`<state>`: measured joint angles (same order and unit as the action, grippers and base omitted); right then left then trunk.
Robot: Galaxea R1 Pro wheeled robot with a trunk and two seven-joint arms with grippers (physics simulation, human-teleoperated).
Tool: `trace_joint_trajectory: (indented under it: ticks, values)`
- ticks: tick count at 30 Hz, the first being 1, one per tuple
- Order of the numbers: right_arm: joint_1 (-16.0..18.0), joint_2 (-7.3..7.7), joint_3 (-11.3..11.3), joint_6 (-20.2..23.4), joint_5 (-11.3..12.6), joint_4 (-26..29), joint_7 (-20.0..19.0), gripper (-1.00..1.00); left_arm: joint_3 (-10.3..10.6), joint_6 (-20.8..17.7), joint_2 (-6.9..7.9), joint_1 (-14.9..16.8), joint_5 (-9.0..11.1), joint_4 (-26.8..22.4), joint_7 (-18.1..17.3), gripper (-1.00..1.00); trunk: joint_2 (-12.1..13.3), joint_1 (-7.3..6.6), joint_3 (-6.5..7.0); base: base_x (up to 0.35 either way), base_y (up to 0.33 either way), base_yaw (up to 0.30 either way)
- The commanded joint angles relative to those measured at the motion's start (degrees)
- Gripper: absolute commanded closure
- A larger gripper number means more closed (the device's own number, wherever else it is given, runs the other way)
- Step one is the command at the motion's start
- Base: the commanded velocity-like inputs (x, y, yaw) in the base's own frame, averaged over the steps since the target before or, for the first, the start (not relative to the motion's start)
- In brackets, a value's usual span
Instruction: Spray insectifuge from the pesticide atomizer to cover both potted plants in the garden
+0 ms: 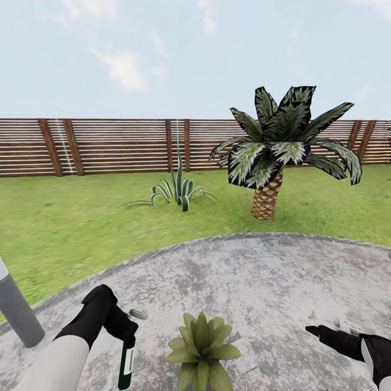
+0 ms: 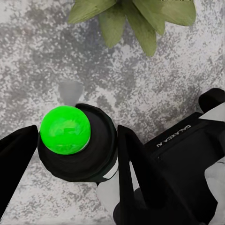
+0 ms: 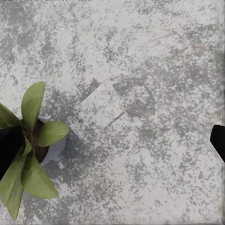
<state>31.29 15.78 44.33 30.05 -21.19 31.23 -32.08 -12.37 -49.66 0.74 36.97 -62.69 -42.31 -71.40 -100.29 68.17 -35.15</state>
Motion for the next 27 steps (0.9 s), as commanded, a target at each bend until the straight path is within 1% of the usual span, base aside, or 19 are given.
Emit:
trace_joint_trajectory:
  ticks: [1, 13, 22, 27]
  values:
    - [0.1, -0.05, 0.4, 0.2, -0.6, 0.1, -0.5, -1.00, -0.2, -0.4, -0.03, 0.0, -0.5, -0.1, -0.6, 1.00, 0.0, 0.00, -0.14, 0.082, 0.000, -0.193]
    - [0.1, -0.05, 0.4, 0.2, -0.6, 0.1, -0.5, -1.00, -0.1, -0.4, -0.03, -0.1, -0.5, -0.1, -0.5, 1.00, 0.0, 0.00, -1.04, 0.105, 0.000, -0.203]
    - [0.1, -0.11, 0.4, 0.2, -0.6, 0.0, -0.4, -1.00, -0.1, -0.4, 0.05, -0.2, -0.4, -0.1, -0.5, 1.00, 0.0, 0.00, -1.72, 0.011, 0.000, -0.190]
    - [0.1, -0.13, 0.4, 0.2, -0.6, 0.0, -0.3, -1.00, -0.1, -0.4, 0.05, -0.2, -0.4, -0.1, -0.5, 1.00, 0.0, 0.00, -2.13, 0.000, 0.000, -0.137]
